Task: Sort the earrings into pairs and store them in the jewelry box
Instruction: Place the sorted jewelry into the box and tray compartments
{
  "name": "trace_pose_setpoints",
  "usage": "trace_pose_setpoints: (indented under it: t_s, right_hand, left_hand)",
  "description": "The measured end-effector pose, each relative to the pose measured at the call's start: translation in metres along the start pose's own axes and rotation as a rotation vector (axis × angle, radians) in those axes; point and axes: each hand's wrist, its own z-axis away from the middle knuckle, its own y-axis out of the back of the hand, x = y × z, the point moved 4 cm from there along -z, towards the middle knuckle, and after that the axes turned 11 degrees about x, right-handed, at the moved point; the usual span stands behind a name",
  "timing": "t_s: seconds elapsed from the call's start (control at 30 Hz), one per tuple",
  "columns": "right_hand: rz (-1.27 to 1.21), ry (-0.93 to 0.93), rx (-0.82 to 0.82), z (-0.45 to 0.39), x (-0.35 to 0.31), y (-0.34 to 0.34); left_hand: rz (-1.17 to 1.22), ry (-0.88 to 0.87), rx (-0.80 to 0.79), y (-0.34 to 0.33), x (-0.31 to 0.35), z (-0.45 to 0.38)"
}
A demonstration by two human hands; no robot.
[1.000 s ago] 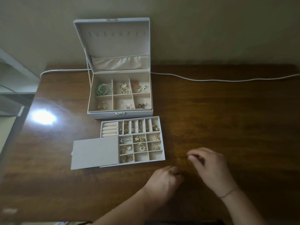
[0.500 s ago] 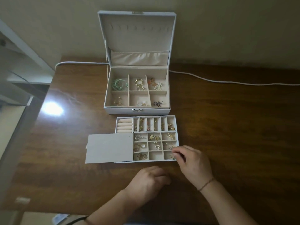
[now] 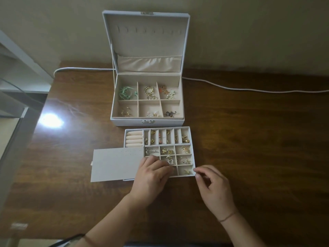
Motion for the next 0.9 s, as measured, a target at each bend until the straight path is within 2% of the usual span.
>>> trace_pose_setpoints:
  t_s: [0.17, 0.33, 0.57, 0.67, 0.77, 0.9]
  right_hand:
    - [0.08, 0.082, -0.013, 0.004, -0.009, -0.002]
    - [0.146, 0.203, -0.034, 0.006, -0.01, -0.007]
    - [0.204, 0.206, -0.097, 0.005, -0.008, -0.016]
    - [0.234, 0.153, -0.062, 0.004, -0.006, -0.012]
    - [0.227, 0.114, -0.01, 0.004, -0.005, -0.007]
    - [0.256, 0.159, -0.019, 0.005, -0.007, -0.013]
  left_hand:
    - [0.05, 0.05, -0.029, 0.008, 0.002, 0.0]
    - [-0.005, 0.178, 0.064, 0.035, -0.019, 0.01]
    - [-0.158, 0.212, 0.126, 0.059, -0.041, 0.021]
    - [-0.267, 0.251, 0.18, 0.075, -0.05, 0.021]
    - [-0.363, 0.376, 0.227, 0.092, -0.066, 0.025]
    - [-0.394, 0.649, 0.17, 0.105, -0.086, 0.032]
